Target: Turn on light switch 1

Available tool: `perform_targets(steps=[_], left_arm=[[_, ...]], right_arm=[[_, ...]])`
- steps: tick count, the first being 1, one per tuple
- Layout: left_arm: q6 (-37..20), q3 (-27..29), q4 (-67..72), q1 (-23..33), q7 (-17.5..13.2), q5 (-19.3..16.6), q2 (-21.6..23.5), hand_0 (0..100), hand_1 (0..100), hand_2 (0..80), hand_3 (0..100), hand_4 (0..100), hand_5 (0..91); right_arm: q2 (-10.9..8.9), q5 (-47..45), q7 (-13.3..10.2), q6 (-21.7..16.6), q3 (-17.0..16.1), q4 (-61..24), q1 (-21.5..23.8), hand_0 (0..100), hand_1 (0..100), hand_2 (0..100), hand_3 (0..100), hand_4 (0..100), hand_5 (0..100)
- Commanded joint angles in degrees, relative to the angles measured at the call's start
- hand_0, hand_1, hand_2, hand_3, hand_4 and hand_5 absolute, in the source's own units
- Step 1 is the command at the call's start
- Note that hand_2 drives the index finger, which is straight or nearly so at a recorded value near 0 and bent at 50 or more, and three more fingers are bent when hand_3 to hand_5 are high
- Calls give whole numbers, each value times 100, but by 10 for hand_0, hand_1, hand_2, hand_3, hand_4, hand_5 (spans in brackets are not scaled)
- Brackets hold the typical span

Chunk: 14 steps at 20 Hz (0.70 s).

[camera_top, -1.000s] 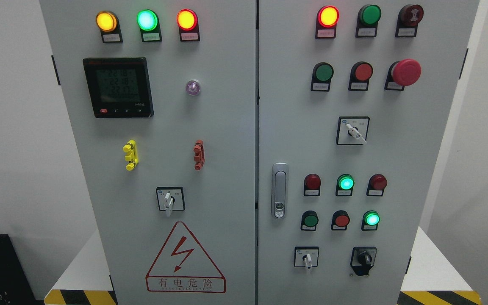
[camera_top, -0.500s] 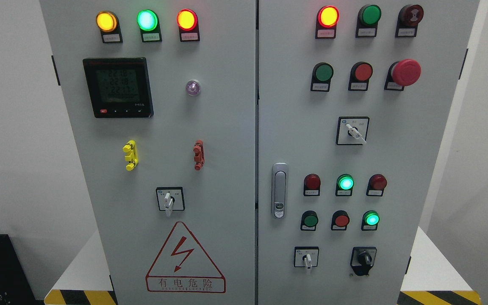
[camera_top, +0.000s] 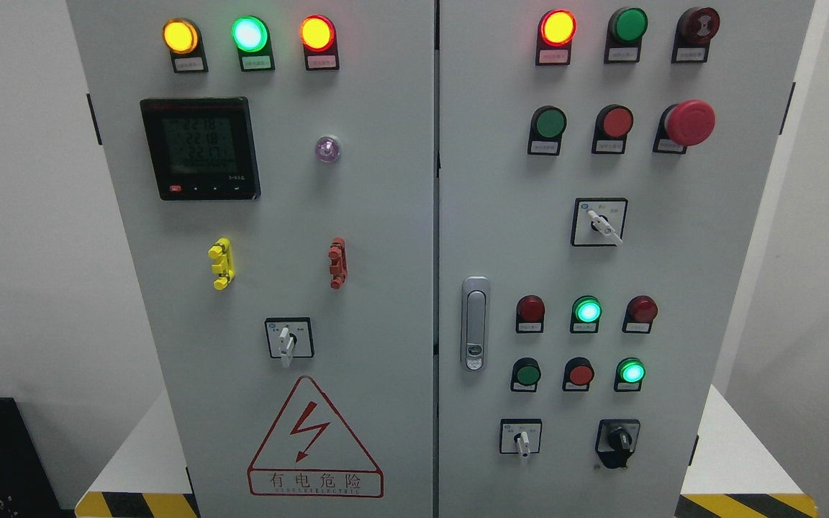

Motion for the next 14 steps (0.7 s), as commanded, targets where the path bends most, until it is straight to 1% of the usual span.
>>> perform_targets(steps=[1, 2, 3, 4, 5, 6, 7, 8, 9, 10, 11, 12, 14], left_arm=[[-51, 173, -2437, 95, 60, 0, 172, 369, 142, 0, 0, 0, 0], [-147, 164, -2534, 121, 104, 35, 190, 372, 148, 0, 0, 21, 0], [-287, 155, -2605, 147, 183, 123, 216, 373, 152, 0, 0, 69, 0], [-437, 129, -2675, 156, 306, 237, 216, 377, 164, 0, 21, 178, 0], [-551, 94, -2780, 165, 411, 342, 225, 380, 181, 0, 121, 293, 0], [-605, 76, -2912, 182, 482, 404, 225, 382, 196, 0, 183, 334, 0], [-631, 33, -3061, 183, 552, 413, 234, 384, 221, 0, 270, 406, 93], [-632, -3, -3210, 191, 631, 413, 234, 388, 236, 0, 321, 483, 195], [-640, -12, -3351, 200, 710, 422, 251, 389, 243, 10, 350, 524, 251], [-640, -21, -3483, 217, 798, 440, 295, 390, 257, 34, 393, 575, 325], [-640, -29, -3589, 209, 895, 483, 330, 397, 278, 76, 439, 636, 427], [-640, -29, -3703, 209, 983, 510, 339, 400, 297, 102, 470, 672, 495], [-632, -29, -3896, 183, 1089, 537, 339, 405, 399, 179, 563, 778, 673]], right_arm=[[0, 0, -3, 1, 0, 0, 1, 307, 0, 0, 0, 0, 0], [0, 0, -3, 1, 0, 0, 1, 307, 0, 0, 0, 0, 0], [0, 0, -3, 1, 0, 0, -8, 307, 0, 0, 0, 0, 0], [0, 0, -3, 1, 0, 0, 1, 307, 0, 0, 0, 0, 0], [0, 0, -3, 1, 0, 0, 1, 307, 0, 0, 0, 0, 0], [0, 0, -3, 1, 0, 0, 1, 307, 0, 0, 0, 0, 0], [0, 0, -3, 1, 0, 0, 1, 307, 0, 0, 0, 0, 0], [0, 0, -3, 1, 0, 0, 1, 307, 0, 0, 0, 0, 0], [0, 0, -3, 1, 0, 0, 1, 307, 0, 0, 0, 0, 0], [0, 0, -3, 1, 0, 0, 1, 307, 0, 0, 0, 0, 0], [0, 0, -3, 1, 0, 0, 1, 307, 0, 0, 0, 0, 0], [0, 0, -3, 1, 0, 0, 1, 307, 0, 0, 0, 0, 0], [0, 0, -3, 1, 0, 0, -8, 307, 0, 0, 0, 0, 0]])
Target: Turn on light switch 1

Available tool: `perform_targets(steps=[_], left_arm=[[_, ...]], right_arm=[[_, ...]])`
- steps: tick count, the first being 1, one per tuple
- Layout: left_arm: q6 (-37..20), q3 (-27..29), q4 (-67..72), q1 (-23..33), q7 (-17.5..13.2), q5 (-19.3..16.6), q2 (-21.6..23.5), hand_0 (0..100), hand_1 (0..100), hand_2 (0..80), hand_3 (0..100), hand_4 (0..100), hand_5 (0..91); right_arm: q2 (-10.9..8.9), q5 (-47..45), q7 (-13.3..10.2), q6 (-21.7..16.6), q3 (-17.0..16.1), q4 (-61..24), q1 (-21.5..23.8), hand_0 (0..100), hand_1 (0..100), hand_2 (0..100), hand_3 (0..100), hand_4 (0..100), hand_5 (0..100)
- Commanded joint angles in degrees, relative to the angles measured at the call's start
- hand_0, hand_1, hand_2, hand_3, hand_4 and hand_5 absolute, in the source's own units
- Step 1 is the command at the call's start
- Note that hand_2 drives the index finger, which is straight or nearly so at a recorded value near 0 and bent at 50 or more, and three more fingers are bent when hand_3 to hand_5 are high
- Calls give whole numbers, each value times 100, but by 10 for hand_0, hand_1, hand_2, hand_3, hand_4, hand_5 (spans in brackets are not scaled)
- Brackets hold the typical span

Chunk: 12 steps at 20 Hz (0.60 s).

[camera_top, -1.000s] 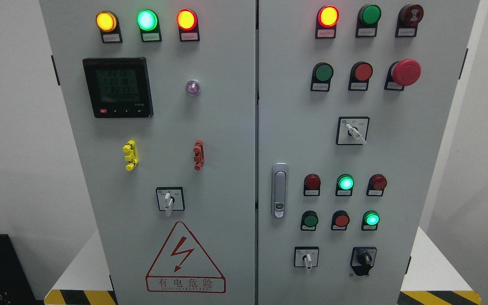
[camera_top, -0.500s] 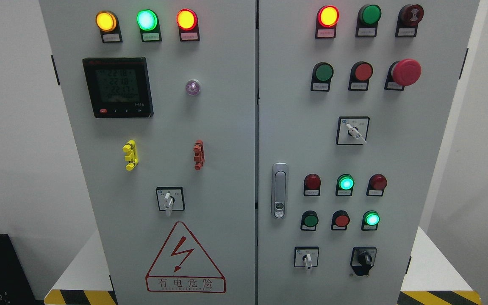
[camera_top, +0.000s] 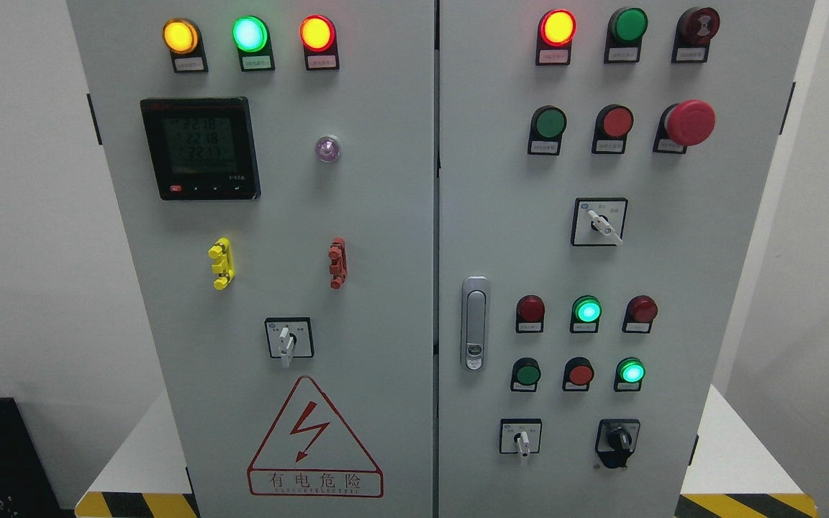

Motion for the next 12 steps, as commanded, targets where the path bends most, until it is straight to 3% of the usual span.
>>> perform_targets(steps=[1, 3, 5, 12], left_arm=[[-15, -9, -1634, -17, 213, 57, 184, 398, 434, 201, 593, 803, 719], [-15, -9, -1871, -53, 248, 57, 184, 284, 512, 246, 660, 862, 817], [-15, -9, -2048, -140, 301, 57, 167, 211, 556, 272, 719, 904, 851], [29, -132, -2356, -606, 626, 75, 88, 138, 609, 330, 846, 892, 829]], right_arm=[[0, 0, -3, 1, 0, 0, 1, 307, 0, 0, 0, 0, 0], [0, 0, -3, 1, 0, 0, 1, 308, 0, 0, 0, 0, 0], [0, 9, -3, 1, 0, 0, 1, 308, 0, 0, 0, 0, 0], [0, 0, -3, 1, 0, 0, 1, 307, 0, 0, 0, 0, 0]])
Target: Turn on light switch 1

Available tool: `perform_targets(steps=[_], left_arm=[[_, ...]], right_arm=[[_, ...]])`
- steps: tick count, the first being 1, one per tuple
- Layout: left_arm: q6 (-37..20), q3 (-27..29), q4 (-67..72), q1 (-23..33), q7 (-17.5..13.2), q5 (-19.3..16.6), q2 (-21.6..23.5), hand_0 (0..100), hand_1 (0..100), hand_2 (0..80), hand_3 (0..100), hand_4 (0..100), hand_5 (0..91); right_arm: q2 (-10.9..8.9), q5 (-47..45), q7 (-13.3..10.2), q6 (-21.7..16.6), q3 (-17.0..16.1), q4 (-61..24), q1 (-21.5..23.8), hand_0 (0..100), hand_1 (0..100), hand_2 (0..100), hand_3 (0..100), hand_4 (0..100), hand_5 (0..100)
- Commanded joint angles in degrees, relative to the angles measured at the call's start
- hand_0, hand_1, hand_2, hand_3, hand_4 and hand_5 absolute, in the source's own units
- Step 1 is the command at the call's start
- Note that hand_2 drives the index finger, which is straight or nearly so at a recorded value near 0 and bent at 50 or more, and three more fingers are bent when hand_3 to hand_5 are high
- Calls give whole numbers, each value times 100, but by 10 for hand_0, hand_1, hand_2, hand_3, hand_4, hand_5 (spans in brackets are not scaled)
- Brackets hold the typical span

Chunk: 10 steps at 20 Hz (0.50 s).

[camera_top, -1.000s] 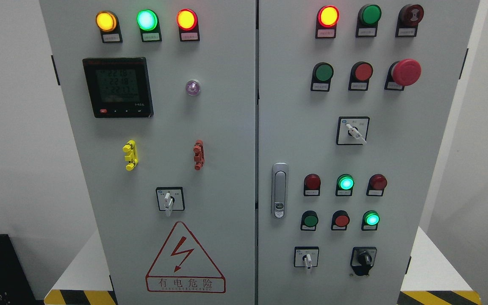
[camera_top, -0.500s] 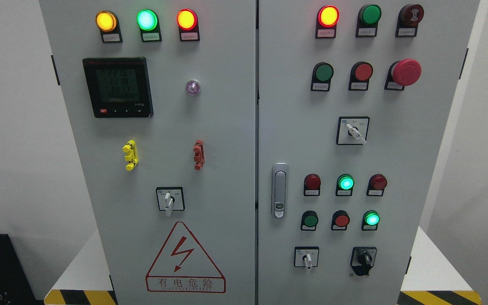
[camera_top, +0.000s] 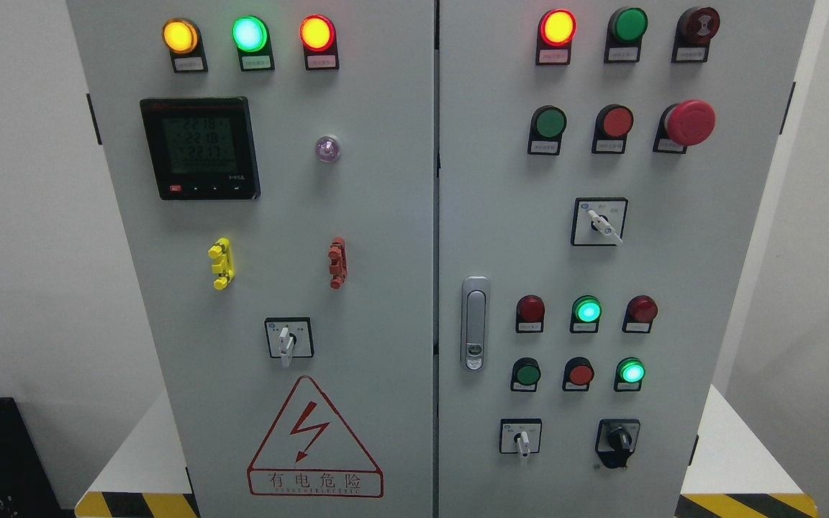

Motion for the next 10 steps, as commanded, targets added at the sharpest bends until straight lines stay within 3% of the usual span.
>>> perform_targets(steps=[1, 5, 10], left_arm=[[76, -152, -1008, -339, 167, -45, -15, 134, 620, 359, 842, 883, 816], [286, -223, -1131, -586, 474, -97, -67, 112, 680, 409, 832, 869, 814], [787, -250, -1333, -893, 563, -106, -138, 85, 708, 426, 831, 870, 820]], right_arm=[[0, 0, -3, 1, 0, 0, 1, 307, 0, 0, 0, 0, 0], [0, 0, -3, 1, 0, 0, 1, 307, 0, 0, 0, 0, 0], [0, 0, -3, 1, 0, 0, -8, 307, 0, 0, 0, 0, 0]])
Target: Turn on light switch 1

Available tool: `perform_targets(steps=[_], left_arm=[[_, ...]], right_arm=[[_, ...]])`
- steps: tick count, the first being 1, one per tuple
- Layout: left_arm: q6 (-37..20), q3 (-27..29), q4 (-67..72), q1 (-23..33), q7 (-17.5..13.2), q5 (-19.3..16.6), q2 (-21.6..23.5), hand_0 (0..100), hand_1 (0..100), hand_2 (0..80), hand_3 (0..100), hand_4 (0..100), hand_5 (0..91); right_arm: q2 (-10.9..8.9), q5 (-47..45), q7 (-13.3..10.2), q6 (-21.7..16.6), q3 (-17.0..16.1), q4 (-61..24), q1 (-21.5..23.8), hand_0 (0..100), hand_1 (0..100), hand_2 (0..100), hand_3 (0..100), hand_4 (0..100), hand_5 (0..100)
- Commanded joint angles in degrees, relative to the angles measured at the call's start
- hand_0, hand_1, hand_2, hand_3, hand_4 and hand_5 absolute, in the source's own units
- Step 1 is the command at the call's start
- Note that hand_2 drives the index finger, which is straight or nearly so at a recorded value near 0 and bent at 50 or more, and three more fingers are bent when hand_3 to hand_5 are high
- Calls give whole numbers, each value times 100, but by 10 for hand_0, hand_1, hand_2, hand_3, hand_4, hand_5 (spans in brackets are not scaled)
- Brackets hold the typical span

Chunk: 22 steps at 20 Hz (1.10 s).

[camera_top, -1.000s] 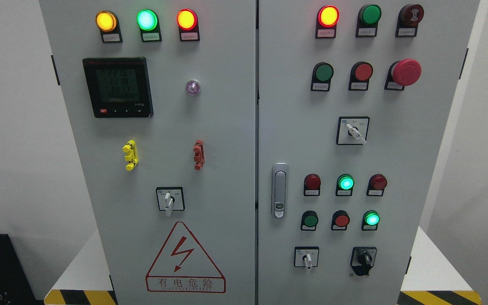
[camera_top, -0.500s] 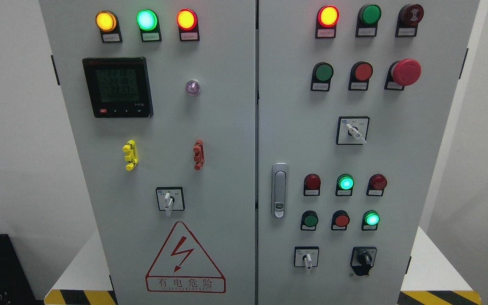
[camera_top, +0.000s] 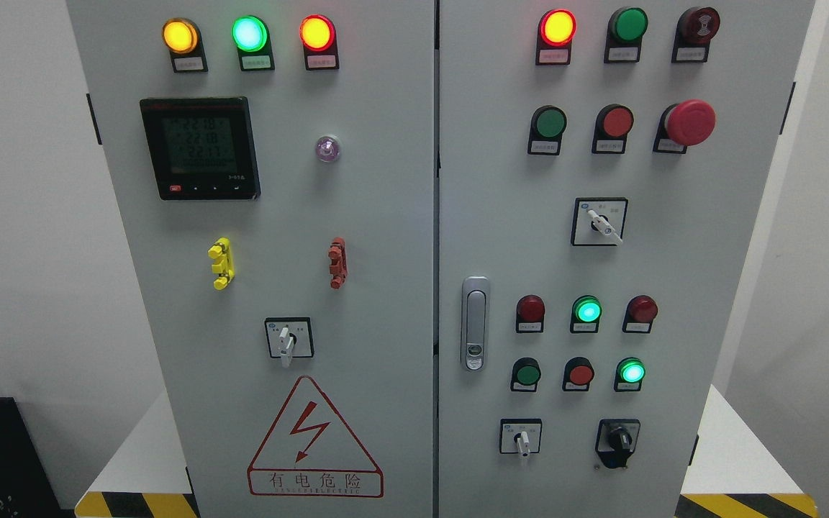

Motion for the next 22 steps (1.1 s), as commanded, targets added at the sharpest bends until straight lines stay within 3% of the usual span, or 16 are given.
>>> perform_targets(steps=[1, 8, 22], left_arm=[[353, -147, -679, -401, 55, -138, -90, 83, 710, 430, 832, 870, 824], [1249, -191, -758, -999, 406, -165, -284, 72, 741, 452, 828, 871, 835], [2032, -587, -732, -1755, 679, -718, -724, 68, 729, 505, 891, 894, 844]], right_arm=[[0, 0, -3, 1, 0, 0, 0, 307, 0, 0, 0, 0, 0], [0, 0, -3, 1, 0, 0, 1, 307, 0, 0, 0, 0, 0], [0, 0, -3, 1, 0, 0, 1, 307, 0, 0, 0, 0, 0]])
